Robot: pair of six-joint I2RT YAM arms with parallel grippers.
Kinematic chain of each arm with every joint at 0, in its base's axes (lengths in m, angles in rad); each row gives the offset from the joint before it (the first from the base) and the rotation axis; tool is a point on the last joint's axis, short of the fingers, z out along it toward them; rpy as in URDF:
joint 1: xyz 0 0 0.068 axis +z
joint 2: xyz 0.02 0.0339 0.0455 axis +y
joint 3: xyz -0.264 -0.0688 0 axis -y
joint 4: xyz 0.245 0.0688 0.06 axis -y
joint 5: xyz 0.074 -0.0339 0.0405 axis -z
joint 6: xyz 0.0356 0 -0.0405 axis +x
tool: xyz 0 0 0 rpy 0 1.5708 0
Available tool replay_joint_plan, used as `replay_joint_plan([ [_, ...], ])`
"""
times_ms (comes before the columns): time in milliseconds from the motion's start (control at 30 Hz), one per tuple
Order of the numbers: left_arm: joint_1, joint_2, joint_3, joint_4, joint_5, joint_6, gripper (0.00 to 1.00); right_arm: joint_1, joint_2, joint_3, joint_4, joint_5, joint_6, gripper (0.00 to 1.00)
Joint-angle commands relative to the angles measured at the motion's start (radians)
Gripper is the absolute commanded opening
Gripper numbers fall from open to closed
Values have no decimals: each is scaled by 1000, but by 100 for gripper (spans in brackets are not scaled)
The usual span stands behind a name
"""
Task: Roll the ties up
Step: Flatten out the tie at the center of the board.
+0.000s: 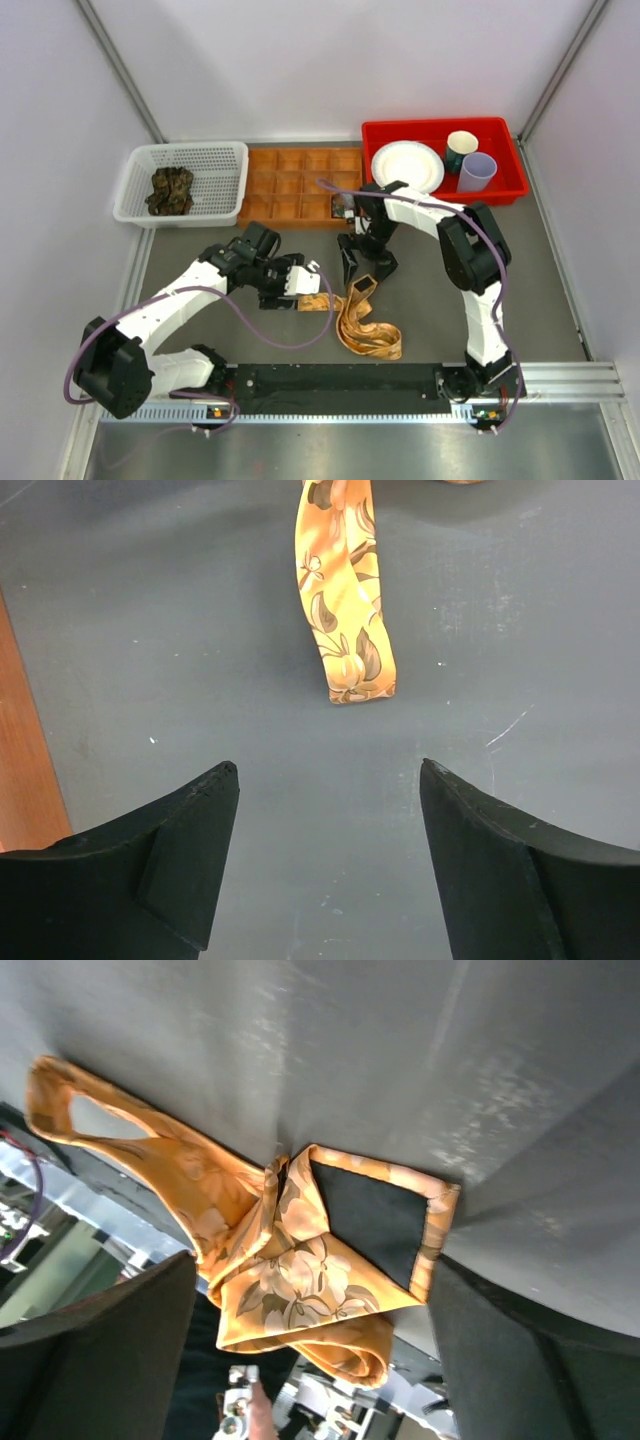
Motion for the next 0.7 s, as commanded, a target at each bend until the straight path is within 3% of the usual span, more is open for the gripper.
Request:
replay_joint_plan([
  [0,-2,-21,-4,-19,25,-1,74,23,4,39,35,-48,33,86],
  [133,-4,-7,1,-7,27,-4,70,31,26,26,45,-50,41,77],
  [300,-2,16,6,1,27,-8,68,49,66,52,35,-21,43,46],
  [367,-2,17,3,10,22,-13,68,53,72,74,29,-21,43,46],
  [433,-2,14,-4,14,21,-21,68,51,79,86,18,-33,32,52],
  [500,-4,11,-8,16,19,-24,68,53,81,97,1,-44,-3,46],
  [533,-2,11,-11,17,19,-30,68,53,70,94,4,-44,-10,30],
  [600,-4,6,-19,27,24,-33,68,51,64,91,0,-65,-38,15],
  [633,-2,6,-20,28,28,-37,68,51,66,98,-10,-70,-48,0],
  [667,-2,10,-20,31,39,-39,68,50,66,103,-25,-77,-59,0],
])
